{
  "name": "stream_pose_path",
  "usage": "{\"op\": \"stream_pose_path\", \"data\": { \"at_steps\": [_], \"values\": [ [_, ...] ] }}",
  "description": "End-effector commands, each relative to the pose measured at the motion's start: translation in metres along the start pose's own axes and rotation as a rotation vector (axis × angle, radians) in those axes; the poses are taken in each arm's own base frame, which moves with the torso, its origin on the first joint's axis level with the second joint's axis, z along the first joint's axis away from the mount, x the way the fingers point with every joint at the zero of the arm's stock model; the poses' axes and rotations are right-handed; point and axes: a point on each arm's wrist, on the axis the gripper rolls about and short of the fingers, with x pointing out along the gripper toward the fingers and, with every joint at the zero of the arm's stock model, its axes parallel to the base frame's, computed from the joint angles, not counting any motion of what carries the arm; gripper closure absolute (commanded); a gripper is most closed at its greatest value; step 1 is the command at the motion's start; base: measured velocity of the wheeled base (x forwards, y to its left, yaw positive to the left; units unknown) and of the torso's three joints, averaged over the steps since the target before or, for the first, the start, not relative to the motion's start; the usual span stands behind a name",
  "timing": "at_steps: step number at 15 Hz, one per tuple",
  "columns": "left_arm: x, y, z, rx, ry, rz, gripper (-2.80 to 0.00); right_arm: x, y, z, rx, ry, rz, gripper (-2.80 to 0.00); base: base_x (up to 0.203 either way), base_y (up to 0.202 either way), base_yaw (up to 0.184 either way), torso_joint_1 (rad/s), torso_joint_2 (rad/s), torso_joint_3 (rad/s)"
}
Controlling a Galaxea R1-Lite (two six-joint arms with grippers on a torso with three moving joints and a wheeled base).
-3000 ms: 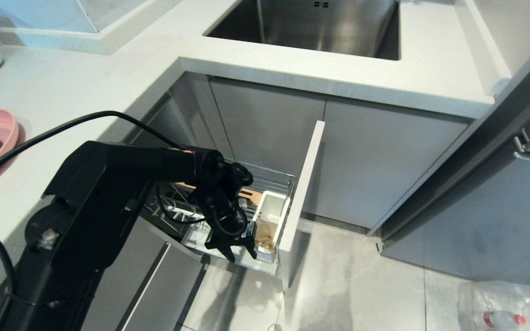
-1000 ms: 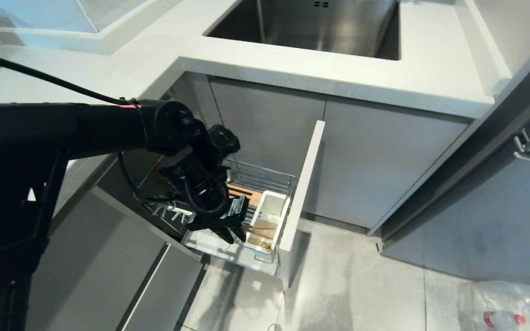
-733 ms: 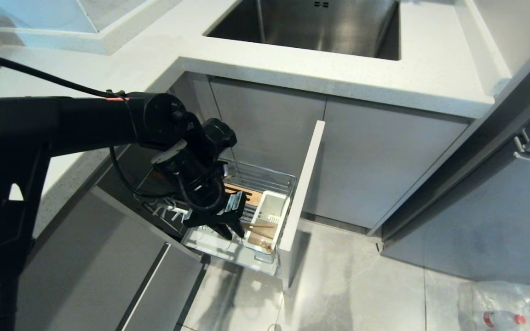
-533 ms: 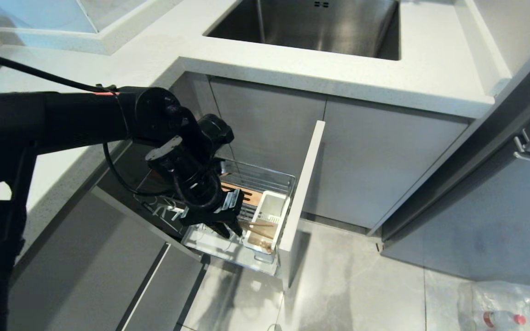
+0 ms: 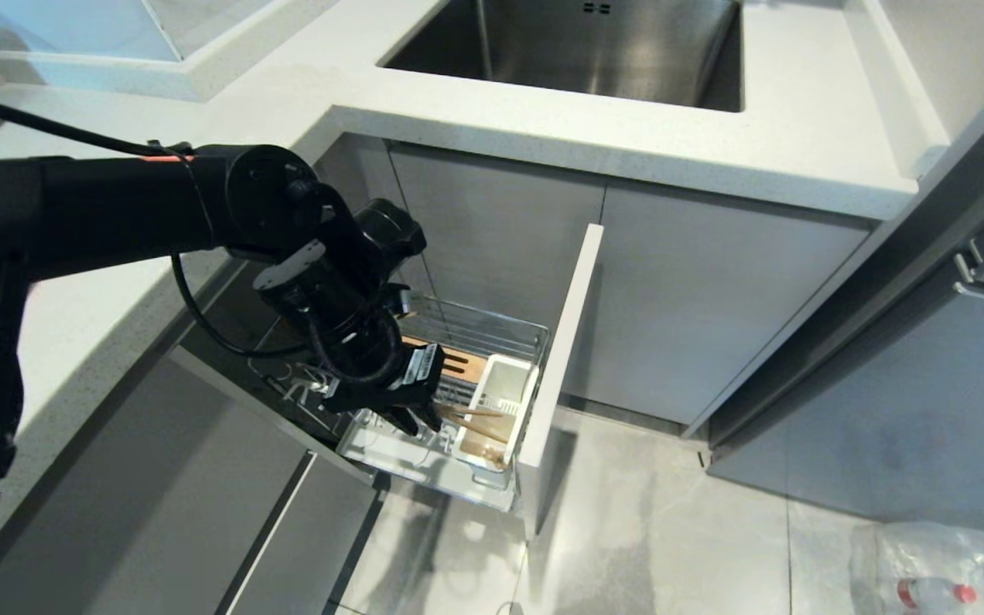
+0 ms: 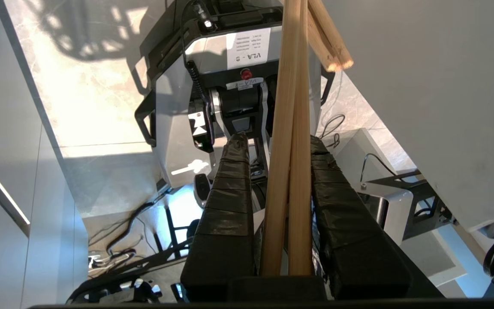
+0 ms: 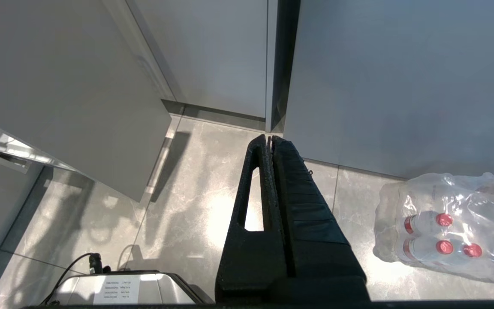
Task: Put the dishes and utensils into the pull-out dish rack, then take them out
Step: Take the chopsticks out of the cupboard
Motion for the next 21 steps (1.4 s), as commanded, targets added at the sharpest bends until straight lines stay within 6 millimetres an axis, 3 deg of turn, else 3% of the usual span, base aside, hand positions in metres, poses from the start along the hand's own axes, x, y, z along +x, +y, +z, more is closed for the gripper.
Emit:
{"op": "stream_pose_path", "data": {
  "at_steps": [1, 21],
  "values": [
    [-0.005, 0.000, -0.002, -0.002, -0.006, -0.001, 0.00, 0.000, 0.000, 0.000, 0.000, 0.000, 0.001, 0.00, 0.000, 0.000, 0.000, 0.000, 0.00, 0.000],
    [-0.043, 0.000, -0.017, 0.008, -0.092, 0.009, 0.00, 0.000, 0.000, 0.000, 0.000, 0.000, 0.001, 0.00, 0.000, 0.000, 0.000, 0.000, 0.00, 0.000]
  ]
}}
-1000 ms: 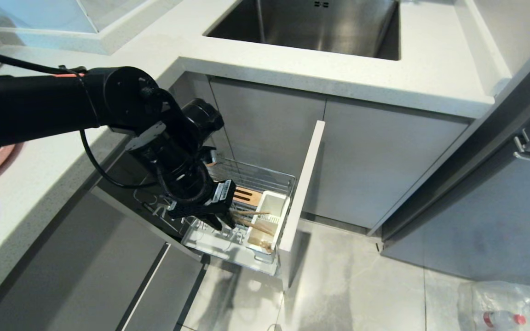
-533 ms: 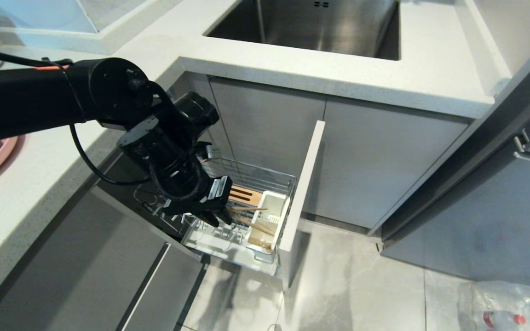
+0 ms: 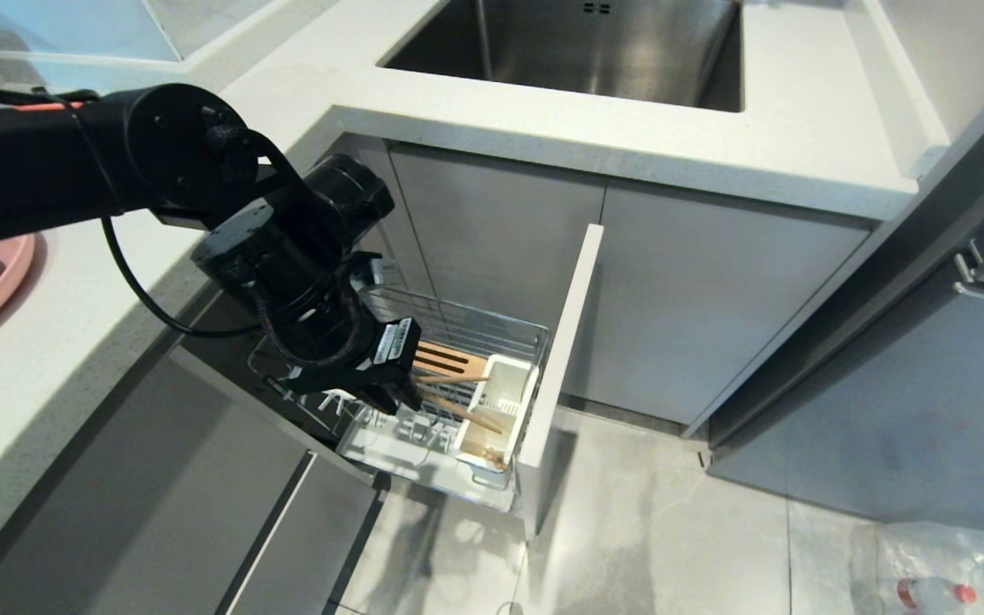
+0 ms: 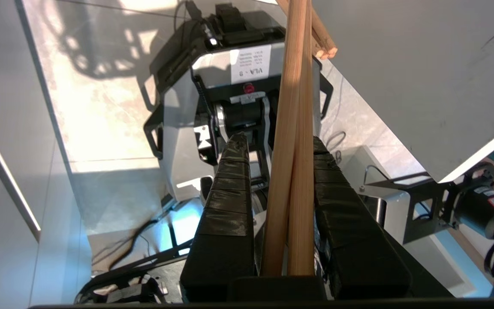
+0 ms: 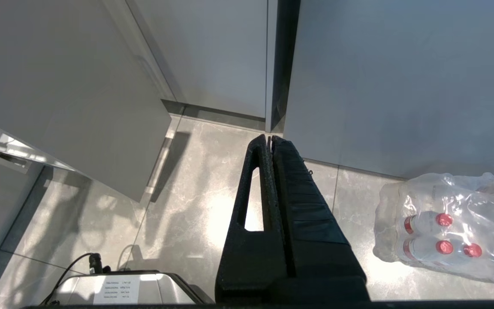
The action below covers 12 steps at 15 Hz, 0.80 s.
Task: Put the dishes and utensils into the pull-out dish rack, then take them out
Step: Take the chopsticks out of the cupboard
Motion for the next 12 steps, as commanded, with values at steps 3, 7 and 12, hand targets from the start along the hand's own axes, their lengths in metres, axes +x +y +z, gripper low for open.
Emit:
{"op": "stream_pose_path", "data": {
  "at_steps": [3, 7, 12],
  "values": [
    [-0.016, 0.001, -0.006, -0.001, -0.033, -0.007, 0.00, 0.000, 0.000, 0.000, 0.000, 0.000, 0.001, 0.00, 0.000, 0.000, 0.000, 0.000, 0.00, 0.000],
    [-0.032, 0.002, -0.011, 0.000, -0.079, 0.004, 0.00, 0.000, 0.000, 0.000, 0.000, 0.001, 0.000, 0.00, 0.000, 0.000, 0.000, 0.000, 0.00, 0.000],
    [-0.058, 0.003, -0.022, -0.011, -0.154, 0.011, 0.00, 0.000, 0.000, 0.000, 0.000, 0.000, 0.000, 0.00, 0.000, 0.000, 0.000, 0.000, 0.00, 0.000]
  ]
}}
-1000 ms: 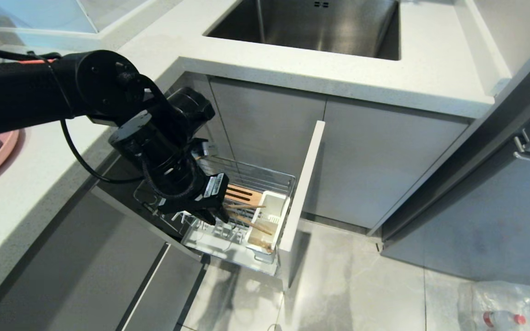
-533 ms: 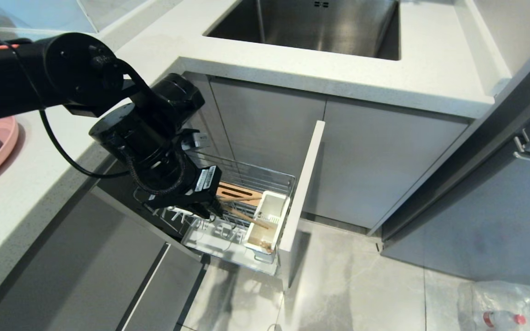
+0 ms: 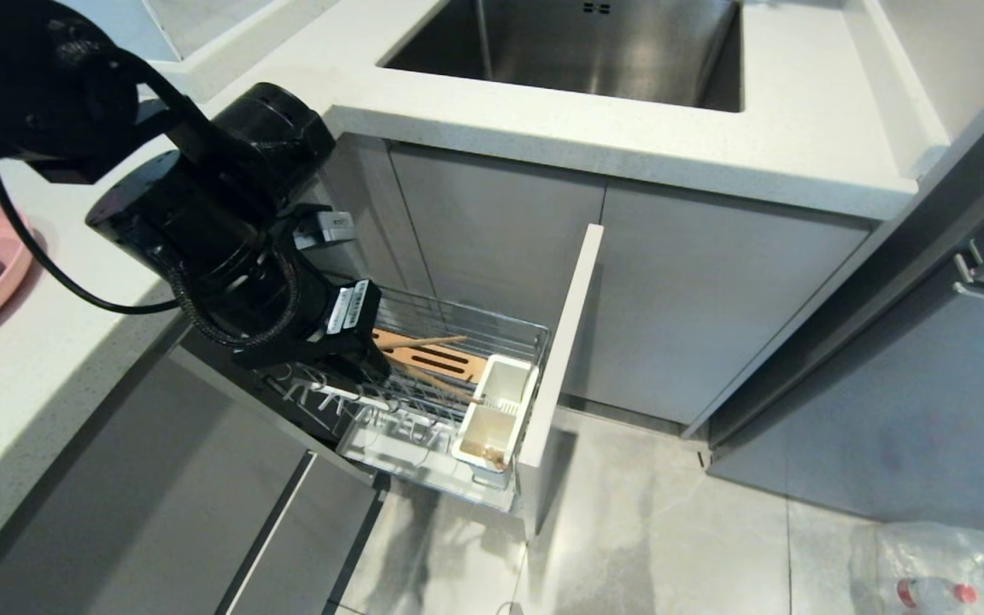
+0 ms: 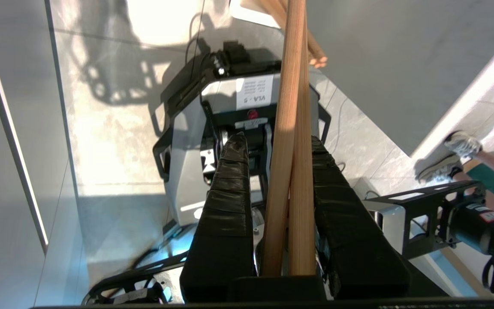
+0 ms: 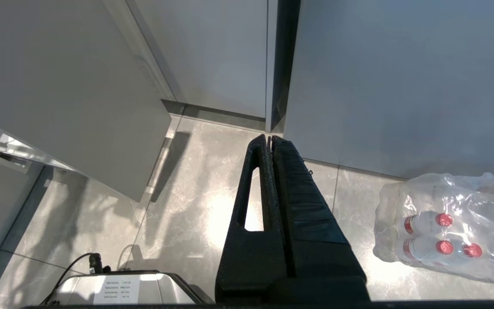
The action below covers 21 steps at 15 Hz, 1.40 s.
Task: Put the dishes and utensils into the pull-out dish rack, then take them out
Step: Take the chopsticks out of the cupboard
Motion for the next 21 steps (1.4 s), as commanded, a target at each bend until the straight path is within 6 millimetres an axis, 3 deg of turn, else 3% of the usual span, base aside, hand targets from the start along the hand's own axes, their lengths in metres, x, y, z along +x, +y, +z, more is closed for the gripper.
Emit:
{"op": "stream_pose_path", "data": {
  "at_steps": [1, 5, 14, 21],
  "values": [
    [-0.015, 0.001, -0.005, -0.001, -0.030, -0.011, 0.00, 0.000, 0.000, 0.000, 0.000, 0.001, 0.000, 0.00, 0.000, 0.000, 0.000, 0.000, 0.00, 0.000],
    [-0.036, 0.003, -0.013, 0.000, -0.089, -0.008, 0.00, 0.000, 0.000, 0.000, 0.000, 0.000, 0.001, 0.00, 0.000, 0.000, 0.000, 0.000, 0.00, 0.000],
    [-0.110, 0.013, -0.050, 0.007, -0.284, -0.024, 0.00, 0.000, 0.000, 0.000, 0.001, 0.000, 0.000, 0.00, 0.000, 0.000, 0.000, 0.000, 0.00, 0.000],
    [-0.148, 0.022, -0.075, 0.006, -0.405, -0.043, 0.00, 0.000, 0.000, 0.000, 0.000, 0.000, 0.000, 0.00, 0.000, 0.000, 0.000, 0.000, 0.00, 0.000]
  ]
}}
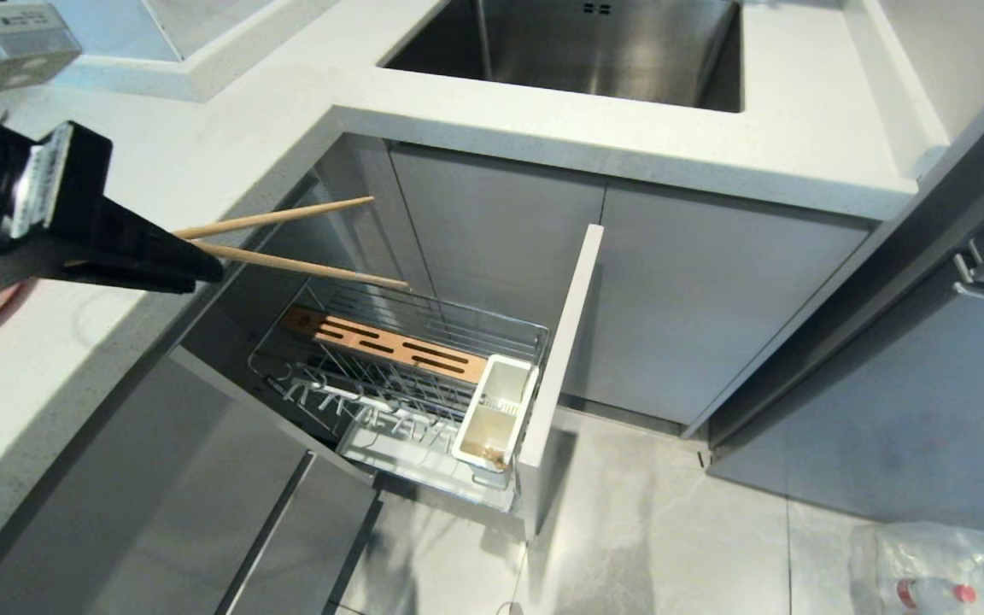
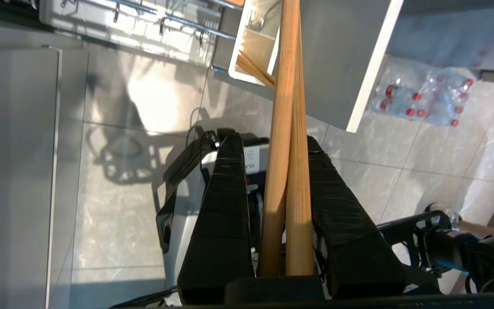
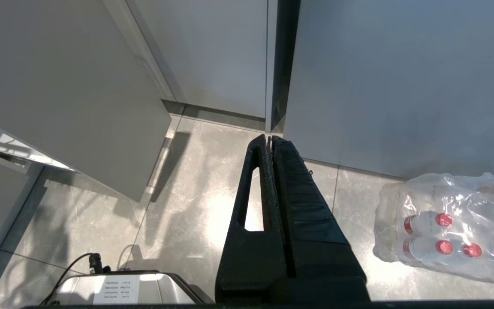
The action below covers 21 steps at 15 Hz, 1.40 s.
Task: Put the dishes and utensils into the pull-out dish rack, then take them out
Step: Take the chopsticks out of the cupboard
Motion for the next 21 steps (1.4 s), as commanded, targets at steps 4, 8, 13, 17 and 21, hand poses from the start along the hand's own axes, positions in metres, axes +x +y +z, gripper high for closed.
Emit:
{"op": "stream_pose_path", "data": {
  "at_steps": [4, 8, 13, 17, 21],
  "values": [
    [-0.033, 0.008, -0.009, -0.011, -0.108, 0.057, 0.00, 0.000, 0.000, 0.000, 0.000, -0.001, 0.000, 0.00, 0.000, 0.000, 0.000, 0.000, 0.00, 0.000],
    [-0.055, 0.016, -0.015, -0.039, -0.194, 0.126, 0.00, 0.000, 0.000, 0.000, 0.000, -0.001, 0.000, 0.00, 0.000, 0.000, 0.000, 0.000, 0.00, 0.000],
    [-0.071, 0.027, -0.016, -0.105, -0.327, 0.288, 0.00, 0.000, 0.000, 0.000, 0.000, 0.001, 0.001, 0.00, 0.000, 0.000, 0.000, 0.000, 0.00, 0.000],
    [-0.075, 0.035, -0.011, -0.160, -0.406, 0.446, 0.00, 0.000, 0.000, 0.000, 0.000, 0.000, 0.000, 0.00, 0.000, 0.000, 0.000, 0.000, 0.00, 0.000],
    [-0.072, 0.045, -0.002, -0.227, -0.474, 0.593, 0.00, 0.000, 0.000, 0.000, 0.000, -0.001, 0.000, 0.00, 0.000, 0.000, 0.000, 0.000, 0.00, 0.000]
  ]
}}
